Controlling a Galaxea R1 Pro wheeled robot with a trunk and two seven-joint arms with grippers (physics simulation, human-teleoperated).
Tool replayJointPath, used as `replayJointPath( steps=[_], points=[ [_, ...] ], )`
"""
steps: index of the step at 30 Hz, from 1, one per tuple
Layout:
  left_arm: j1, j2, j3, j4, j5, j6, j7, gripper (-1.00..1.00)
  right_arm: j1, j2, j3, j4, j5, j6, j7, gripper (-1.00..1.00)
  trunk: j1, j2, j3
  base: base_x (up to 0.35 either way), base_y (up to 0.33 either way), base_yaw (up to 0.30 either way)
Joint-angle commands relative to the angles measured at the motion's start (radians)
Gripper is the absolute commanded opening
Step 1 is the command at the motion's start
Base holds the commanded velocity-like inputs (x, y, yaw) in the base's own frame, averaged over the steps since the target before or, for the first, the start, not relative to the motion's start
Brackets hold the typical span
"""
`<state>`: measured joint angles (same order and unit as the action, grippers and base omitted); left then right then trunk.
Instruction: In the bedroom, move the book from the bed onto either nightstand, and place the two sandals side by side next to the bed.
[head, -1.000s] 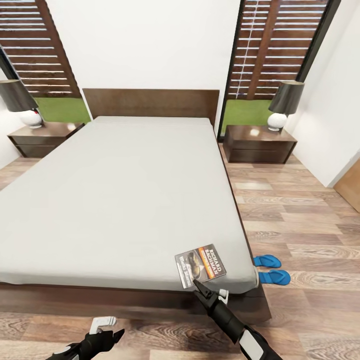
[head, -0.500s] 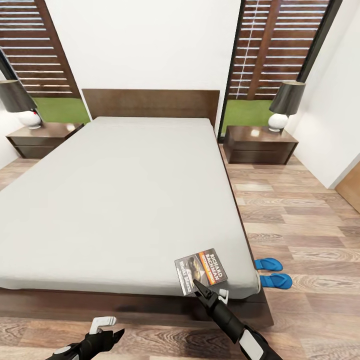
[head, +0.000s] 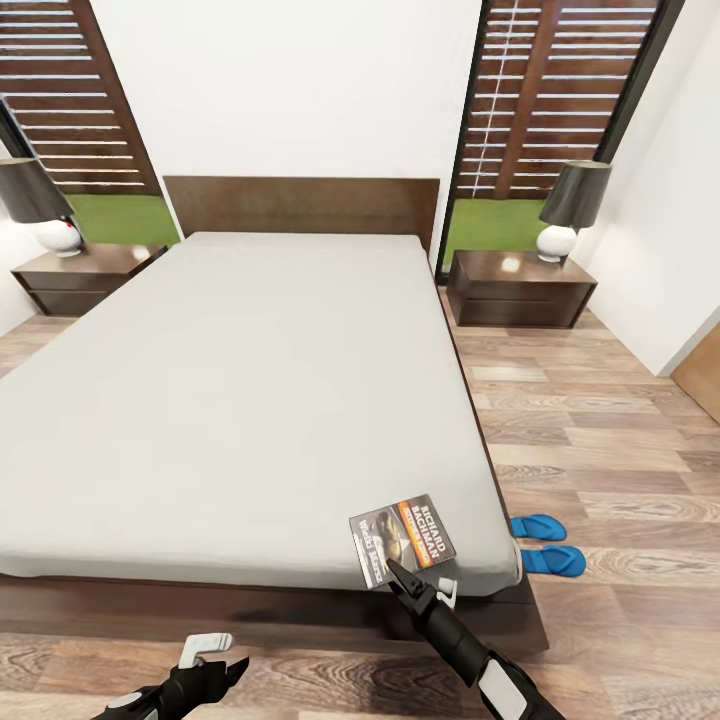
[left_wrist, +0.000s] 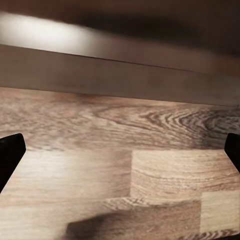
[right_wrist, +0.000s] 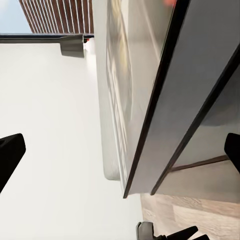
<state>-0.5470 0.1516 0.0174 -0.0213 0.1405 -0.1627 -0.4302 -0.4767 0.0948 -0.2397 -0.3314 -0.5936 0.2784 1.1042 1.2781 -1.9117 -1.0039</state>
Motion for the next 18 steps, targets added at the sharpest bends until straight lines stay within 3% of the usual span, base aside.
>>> replayJointPath(
  steps=[1,8,18],
  points=[
    [-0.001,0.0,0.001,0.001,0.007,-0.001,-0.005,1.0,0.0,0.0,-0.001,0.0,-0.006,0.01,0.002,1.0,0.0,0.0,-0.001,0.0,0.0,0.0],
    [-0.001,0.0,0.001,0.001,0.007,0.0,-0.005,1.0,0.0,0.0,-0.001,0.0,-0.006,0.01,0.002,1.0,0.015,-0.028,-0.013,0.0,0.0,0.0],
    [-0.001,0.0,0.001,0.001,0.007,-0.001,-0.005,1.0,0.0,0.0,-0.001,0.0,-0.006,0.01,0.0,1.0,0.015,-0.028,-0.013,0.0,0.0,0.0]
  ],
)
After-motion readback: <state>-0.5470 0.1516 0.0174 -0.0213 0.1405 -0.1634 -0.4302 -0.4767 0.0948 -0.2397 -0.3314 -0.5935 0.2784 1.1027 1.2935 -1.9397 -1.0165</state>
